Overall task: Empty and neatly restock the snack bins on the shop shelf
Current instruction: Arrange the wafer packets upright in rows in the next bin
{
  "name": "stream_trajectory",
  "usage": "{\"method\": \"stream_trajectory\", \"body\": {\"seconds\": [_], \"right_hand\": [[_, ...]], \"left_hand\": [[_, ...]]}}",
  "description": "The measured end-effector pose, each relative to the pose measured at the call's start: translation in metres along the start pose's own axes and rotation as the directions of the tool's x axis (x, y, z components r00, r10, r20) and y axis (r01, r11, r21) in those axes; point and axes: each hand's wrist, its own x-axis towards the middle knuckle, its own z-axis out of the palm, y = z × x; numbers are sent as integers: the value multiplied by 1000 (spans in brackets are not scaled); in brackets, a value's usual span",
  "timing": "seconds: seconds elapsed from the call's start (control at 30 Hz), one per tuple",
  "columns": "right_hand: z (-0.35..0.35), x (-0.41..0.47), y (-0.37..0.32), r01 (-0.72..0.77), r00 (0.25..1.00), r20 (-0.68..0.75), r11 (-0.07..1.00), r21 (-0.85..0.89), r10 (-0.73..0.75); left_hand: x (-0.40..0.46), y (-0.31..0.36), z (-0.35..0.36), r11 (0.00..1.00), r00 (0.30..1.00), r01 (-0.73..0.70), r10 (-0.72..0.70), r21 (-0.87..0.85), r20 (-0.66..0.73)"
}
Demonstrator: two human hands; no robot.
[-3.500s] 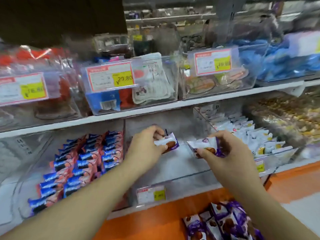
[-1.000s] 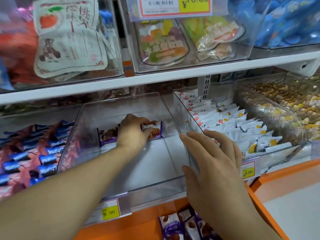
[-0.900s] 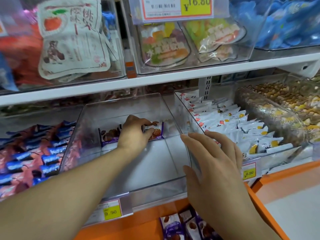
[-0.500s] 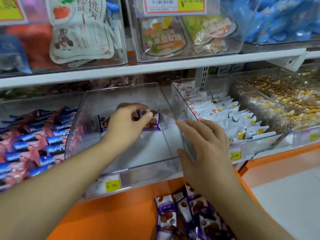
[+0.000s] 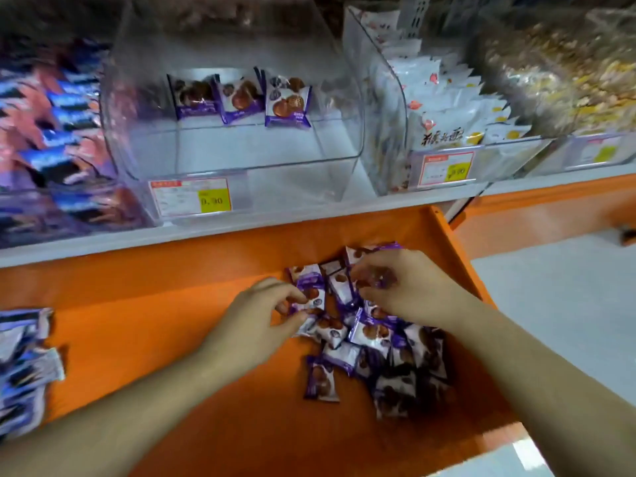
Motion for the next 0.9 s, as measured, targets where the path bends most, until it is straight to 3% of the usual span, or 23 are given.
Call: {"method": "stream_trajectory", "body": {"seconds": [0.07, 0.13, 0.23, 0.33, 0.43, 0.57, 0.77, 0.9], "right_hand": [[36, -6, 36, -89, 989, 104, 990, -111, 101], [64, -10, 60, -66, 977, 181, 964, -256, 115], [82, -2, 72, -4, 982, 168, 894, -448, 89], [89, 13, 66, 30, 971, 214, 836, -547, 105], [101, 20, 65, 54, 948, 281, 791, -610, 152], [106, 18, 71, -3, 942, 248, 744, -668, 226], [93, 9, 62, -138, 958, 162, 875, -464, 236], [61, -3, 13, -197, 961, 187, 979, -47, 202]], "left_hand": [[8, -21, 34, 999, 998, 11, -13, 30, 61], [21, -34, 64, 997, 988, 17, -28, 79, 149], [40, -42, 98, 966, 962, -22, -50, 258, 269], [53, -43, 119, 958, 930, -51, -58, 283, 363], [58, -45, 123, 959, 920, -64, -51, 278, 389], [46, -47, 108, 966, 936, -60, -34, 253, 351], [6, -36, 57, 969, 936, 248, -233, -21, 264], [-18, -20, 4, 915, 927, 345, -296, -211, 232]]}}
